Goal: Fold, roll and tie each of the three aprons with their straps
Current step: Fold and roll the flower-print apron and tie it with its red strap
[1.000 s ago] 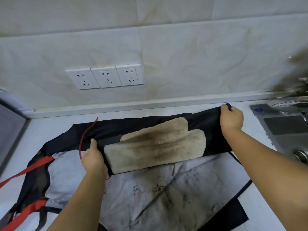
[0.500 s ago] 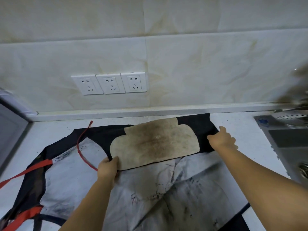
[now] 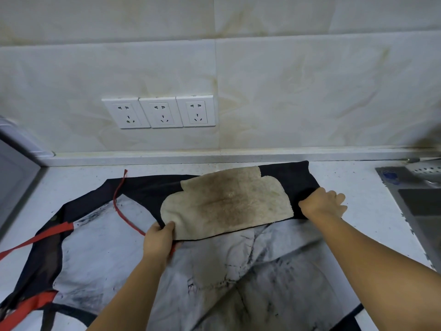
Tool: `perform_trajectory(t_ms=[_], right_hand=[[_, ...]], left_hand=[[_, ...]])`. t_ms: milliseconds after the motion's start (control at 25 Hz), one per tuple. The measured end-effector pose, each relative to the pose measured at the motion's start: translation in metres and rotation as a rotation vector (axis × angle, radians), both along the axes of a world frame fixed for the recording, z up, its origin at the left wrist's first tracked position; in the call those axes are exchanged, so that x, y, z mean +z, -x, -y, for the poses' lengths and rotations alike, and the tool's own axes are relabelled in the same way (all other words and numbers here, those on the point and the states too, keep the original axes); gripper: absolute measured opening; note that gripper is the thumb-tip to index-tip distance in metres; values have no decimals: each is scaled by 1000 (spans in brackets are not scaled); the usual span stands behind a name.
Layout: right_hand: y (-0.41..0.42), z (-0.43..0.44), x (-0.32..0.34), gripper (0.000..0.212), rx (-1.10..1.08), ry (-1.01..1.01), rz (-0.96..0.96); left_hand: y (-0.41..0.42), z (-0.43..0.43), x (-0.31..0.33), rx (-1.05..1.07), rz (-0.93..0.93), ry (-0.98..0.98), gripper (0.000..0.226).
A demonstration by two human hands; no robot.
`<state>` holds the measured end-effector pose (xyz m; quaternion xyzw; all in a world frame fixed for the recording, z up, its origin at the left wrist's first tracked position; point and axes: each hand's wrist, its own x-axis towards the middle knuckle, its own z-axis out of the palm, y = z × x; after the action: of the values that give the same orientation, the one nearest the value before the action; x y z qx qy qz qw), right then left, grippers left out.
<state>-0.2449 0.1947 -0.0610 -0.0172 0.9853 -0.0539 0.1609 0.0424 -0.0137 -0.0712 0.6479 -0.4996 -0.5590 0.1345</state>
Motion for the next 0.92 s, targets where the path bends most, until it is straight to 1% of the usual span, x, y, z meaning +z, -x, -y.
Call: perform_trajectory(t_ms=[40, 80, 120, 160, 200, 240, 280, 320, 400, 480, 560, 600, 640, 680, 720, 760, 800, 840, 880, 920], right_hand=[[1, -1, -2, 17, -4, 17, -25], [2, -3, -3, 23, -25, 47, -41], [4, -6, -5, 28, -58, 84, -50], [6, -8, -6, 32, -96, 118, -53], [8, -11, -7, 35, -127, 155, -52], [12, -14, -9, 36, -143, 204, -48], [15, -17, -9, 37, -148, 271, -43], [18, -19, -9, 37, -145, 344, -41], [21, -22, -9, 34, -126, 458, -85], [22, -24, -8, 28, -117, 530, -163], [27, -27, -6, 25, -126, 550, -195], [28, -28, -5, 25, -120, 514, -194], [27, -29, -5, 27, -88, 433, -217], [25, -29, -6, 31, -14, 320, -279], [18, -26, -8, 35, 95, 228, -366], [7, -20, -11, 39, 233, 185, -436], [-7, -10, -14, 44, 378, 164, -458], [-21, 0, -17, 49, 500, 134, -417], [-31, 8, -22, 54, 575, 91, -333], [-37, 13, -28, 60, 594, 48, -232]], left_hand=[[0, -4, 1, -23, 81, 119, 25], [-1, -7, 1, -19, 171, 262, 41], [-1, -7, 2, -25, 234, 457, 57], [3, -7, 2, -115, 275, 694, 64], [9, -9, 1, -289, 301, 922, 63], [15, -9, -5, -502, 323, 1073, 58], [24, -10, -7, -718, 346, 1114, 54], [32, -12, -7, -876, 393, 1072, 55], [50, -13, -10, -1051, 508, 936, 65], [66, -9, -15, -1109, 599, 846, 72], [79, 1, -16, -1095, 674, 759, 75], [84, 7, -17, -1091, 696, 718, 75], [88, 12, -17, -1092, 708, 685, 75], [91, 15, -19, -1093, 706, 666, 75], [93, 16, -21, -1085, 687, 661, 74], [94, 18, -23, -1061, 656, 668, 72], [94, 20, -25, -1030, 625, 683, 70], [92, 24, -27, -1007, 608, 702, 69], [91, 29, -29, -999, 607, 714, 69], [88, 33, -31, -1002, 621, 713, 70]])
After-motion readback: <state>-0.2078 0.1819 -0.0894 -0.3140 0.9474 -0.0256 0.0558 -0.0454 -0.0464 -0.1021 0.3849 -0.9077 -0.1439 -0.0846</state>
